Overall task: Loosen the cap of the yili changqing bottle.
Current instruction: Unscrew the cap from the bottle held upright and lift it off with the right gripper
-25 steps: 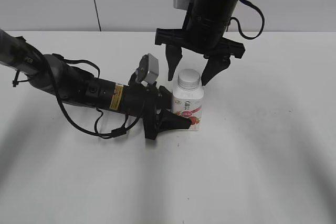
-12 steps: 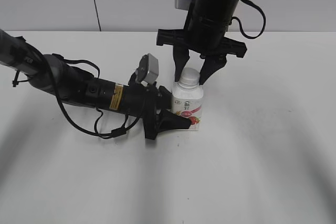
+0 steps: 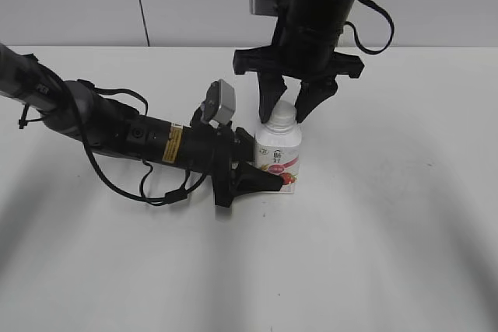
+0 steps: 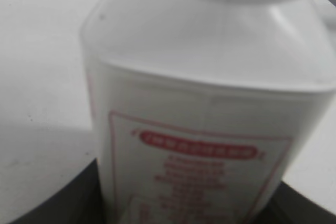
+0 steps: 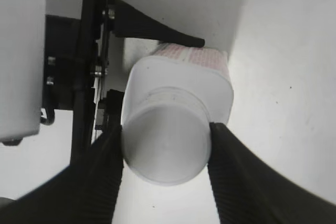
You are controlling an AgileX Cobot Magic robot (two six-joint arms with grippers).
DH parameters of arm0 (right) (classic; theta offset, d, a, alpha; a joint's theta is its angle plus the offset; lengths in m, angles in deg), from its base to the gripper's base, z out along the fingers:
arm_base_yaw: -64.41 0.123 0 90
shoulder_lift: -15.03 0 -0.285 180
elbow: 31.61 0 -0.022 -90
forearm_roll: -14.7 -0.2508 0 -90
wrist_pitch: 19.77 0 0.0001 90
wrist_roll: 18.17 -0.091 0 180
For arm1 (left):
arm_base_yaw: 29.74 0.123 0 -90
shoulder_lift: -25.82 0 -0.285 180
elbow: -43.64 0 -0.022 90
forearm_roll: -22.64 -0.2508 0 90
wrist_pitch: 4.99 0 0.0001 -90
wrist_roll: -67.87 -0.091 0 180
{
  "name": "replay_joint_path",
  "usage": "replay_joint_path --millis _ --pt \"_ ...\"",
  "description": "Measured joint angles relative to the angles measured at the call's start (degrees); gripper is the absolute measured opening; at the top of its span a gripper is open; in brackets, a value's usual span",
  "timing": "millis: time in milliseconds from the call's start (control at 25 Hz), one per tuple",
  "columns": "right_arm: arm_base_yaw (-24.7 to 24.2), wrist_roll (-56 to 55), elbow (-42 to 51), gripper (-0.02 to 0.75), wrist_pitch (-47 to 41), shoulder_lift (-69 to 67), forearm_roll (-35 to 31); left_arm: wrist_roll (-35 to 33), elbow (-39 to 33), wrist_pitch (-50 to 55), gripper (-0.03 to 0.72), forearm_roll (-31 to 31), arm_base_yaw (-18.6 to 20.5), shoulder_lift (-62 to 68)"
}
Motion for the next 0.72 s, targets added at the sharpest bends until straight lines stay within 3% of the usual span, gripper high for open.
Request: replay_joint_path --millis 720 --pt "0.0 50.28 0.0 0.393 0.0 0.0 0.99 -0.04 0.0 0.0 0.394 -0.05 0.0 0.0"
